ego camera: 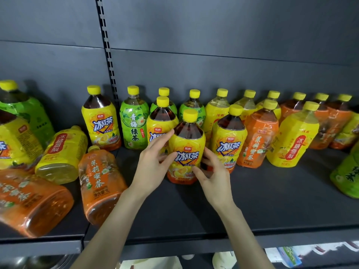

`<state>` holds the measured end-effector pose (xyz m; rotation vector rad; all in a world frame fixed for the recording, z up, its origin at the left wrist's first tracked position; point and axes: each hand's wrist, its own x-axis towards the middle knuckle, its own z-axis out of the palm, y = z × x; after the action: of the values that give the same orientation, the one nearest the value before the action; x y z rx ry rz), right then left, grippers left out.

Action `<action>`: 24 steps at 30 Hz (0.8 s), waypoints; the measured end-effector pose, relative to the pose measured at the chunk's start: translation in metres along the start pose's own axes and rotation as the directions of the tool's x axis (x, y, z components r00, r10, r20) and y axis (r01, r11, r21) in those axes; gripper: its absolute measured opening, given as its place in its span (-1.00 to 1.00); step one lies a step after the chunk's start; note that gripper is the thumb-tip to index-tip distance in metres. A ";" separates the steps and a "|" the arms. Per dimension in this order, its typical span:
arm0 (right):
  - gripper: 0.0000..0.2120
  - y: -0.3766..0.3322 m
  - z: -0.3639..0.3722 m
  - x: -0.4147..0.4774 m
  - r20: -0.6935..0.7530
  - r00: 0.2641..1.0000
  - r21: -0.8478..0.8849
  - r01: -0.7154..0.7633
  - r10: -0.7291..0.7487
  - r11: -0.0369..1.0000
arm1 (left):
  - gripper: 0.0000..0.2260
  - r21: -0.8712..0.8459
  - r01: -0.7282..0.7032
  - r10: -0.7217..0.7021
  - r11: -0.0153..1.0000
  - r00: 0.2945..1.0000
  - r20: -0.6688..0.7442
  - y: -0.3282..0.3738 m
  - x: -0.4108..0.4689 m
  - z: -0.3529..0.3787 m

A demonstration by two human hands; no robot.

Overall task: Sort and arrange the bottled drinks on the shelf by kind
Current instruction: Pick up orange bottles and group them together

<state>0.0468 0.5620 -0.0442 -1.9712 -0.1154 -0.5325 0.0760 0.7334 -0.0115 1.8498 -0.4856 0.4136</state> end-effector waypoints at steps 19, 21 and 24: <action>-0.91 -0.069 0.115 -0.030 0.128 0.990 0.091 0.040 -0.052 0.995 | -0.73 0.371 0.411 -0.321 0.833 0.904 -0.283 -0.029 -0.049 -0.150; -0.88 -0.078 0.133 -0.028 0.193 0.981 0.107 -0.046 0.025 0.993 | -0.65 0.417 0.435 -0.387 0.798 0.901 -0.198 -0.034 -0.045 -0.163; -0.78 -0.085 0.150 -0.022 0.303 0.944 0.068 -0.160 0.132 0.985 | -0.54 0.528 0.425 -0.464 0.735 0.884 -0.064 -0.043 -0.032 -0.180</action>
<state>0.0480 0.7354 -0.0359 -1.9404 -0.1770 -0.1279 0.0631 0.9207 -0.0058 2.4443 0.0616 0.1521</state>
